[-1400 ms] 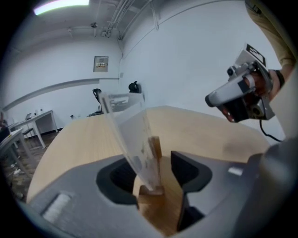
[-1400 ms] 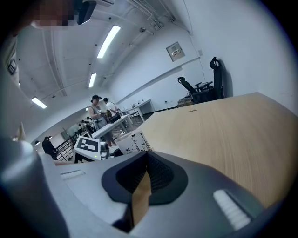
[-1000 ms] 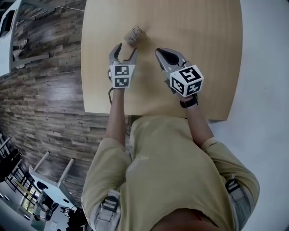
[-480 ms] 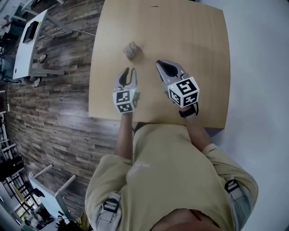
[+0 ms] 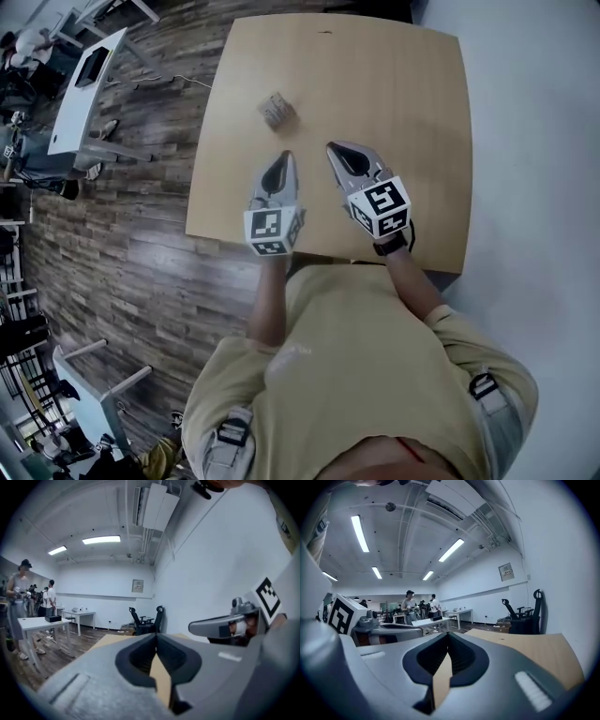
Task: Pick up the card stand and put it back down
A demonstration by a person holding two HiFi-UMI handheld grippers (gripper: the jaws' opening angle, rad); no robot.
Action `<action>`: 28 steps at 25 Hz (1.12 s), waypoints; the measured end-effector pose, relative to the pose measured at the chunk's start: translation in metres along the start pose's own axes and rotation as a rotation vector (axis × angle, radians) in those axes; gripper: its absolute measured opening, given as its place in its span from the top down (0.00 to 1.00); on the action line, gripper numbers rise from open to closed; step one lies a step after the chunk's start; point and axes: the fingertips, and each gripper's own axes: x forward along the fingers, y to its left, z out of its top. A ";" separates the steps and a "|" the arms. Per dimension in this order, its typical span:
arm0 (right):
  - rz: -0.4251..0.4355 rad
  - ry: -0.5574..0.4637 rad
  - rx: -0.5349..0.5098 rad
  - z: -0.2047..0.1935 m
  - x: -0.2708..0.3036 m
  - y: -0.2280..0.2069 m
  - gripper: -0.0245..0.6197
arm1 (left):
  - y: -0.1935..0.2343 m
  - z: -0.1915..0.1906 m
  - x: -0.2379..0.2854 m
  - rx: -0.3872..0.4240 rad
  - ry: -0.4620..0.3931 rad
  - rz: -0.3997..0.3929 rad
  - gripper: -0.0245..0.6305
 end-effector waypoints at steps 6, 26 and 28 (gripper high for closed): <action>-0.036 -0.105 -0.075 0.012 -0.035 0.009 0.96 | -0.012 0.006 -0.043 0.021 -0.092 0.133 0.96; 0.028 -0.072 -0.036 -0.012 -0.066 0.023 0.95 | -0.038 -0.008 -0.080 0.050 -0.043 0.181 0.96; 0.023 -0.067 -0.029 -0.015 -0.064 0.020 0.96 | -0.038 -0.008 -0.078 0.052 -0.047 0.175 0.96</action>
